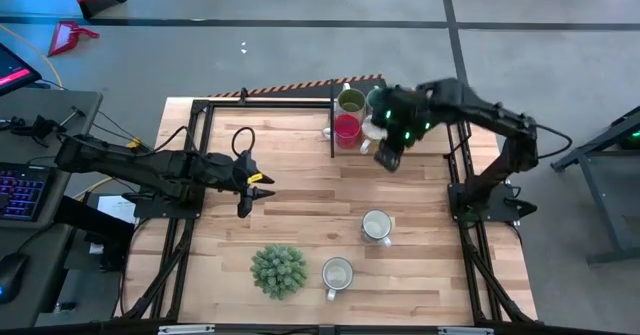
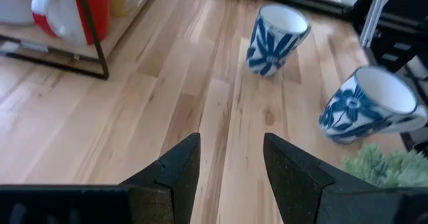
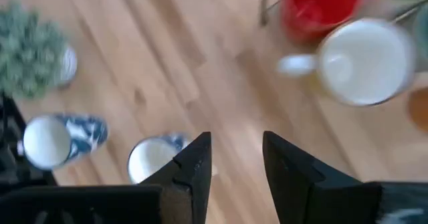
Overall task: Place coffee mugs
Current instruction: Put the blue mug on the shelf, then put the white mug on the shelf
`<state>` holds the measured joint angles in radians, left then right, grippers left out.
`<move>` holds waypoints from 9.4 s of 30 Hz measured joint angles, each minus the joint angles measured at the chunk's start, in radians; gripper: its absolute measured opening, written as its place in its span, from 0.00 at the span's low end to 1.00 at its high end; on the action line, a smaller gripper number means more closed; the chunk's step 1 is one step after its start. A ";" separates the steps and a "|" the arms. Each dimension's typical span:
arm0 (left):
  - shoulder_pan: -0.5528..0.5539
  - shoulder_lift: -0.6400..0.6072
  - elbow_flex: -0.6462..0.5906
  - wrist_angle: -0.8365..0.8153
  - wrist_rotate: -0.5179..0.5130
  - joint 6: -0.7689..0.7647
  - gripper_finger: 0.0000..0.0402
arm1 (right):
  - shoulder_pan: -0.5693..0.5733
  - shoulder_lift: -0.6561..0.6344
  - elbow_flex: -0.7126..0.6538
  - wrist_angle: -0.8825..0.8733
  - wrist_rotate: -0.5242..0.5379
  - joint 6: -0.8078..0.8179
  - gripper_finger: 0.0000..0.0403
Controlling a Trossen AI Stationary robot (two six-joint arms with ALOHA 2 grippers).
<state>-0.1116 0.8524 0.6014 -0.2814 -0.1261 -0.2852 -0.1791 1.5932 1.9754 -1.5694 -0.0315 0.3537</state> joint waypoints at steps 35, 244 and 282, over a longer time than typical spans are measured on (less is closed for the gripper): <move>0.000 0.000 0.000 0.061 0.016 -0.053 0.38 | 0.414 0.002 -0.754 0.527 0.076 0.495 0.28; 0.000 0.000 0.000 0.046 0.006 -0.027 0.38 | -0.573 -0.063 -0.796 0.400 0.210 0.258 0.21; 0.000 0.002 0.000 0.077 0.032 -0.024 0.38 | -0.087 -0.322 -0.388 0.047 0.202 0.319 0.21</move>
<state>-0.1120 0.8543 0.6010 -0.2044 -0.0938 -0.3090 -0.2661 1.2708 1.5878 -1.5220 0.1706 0.6728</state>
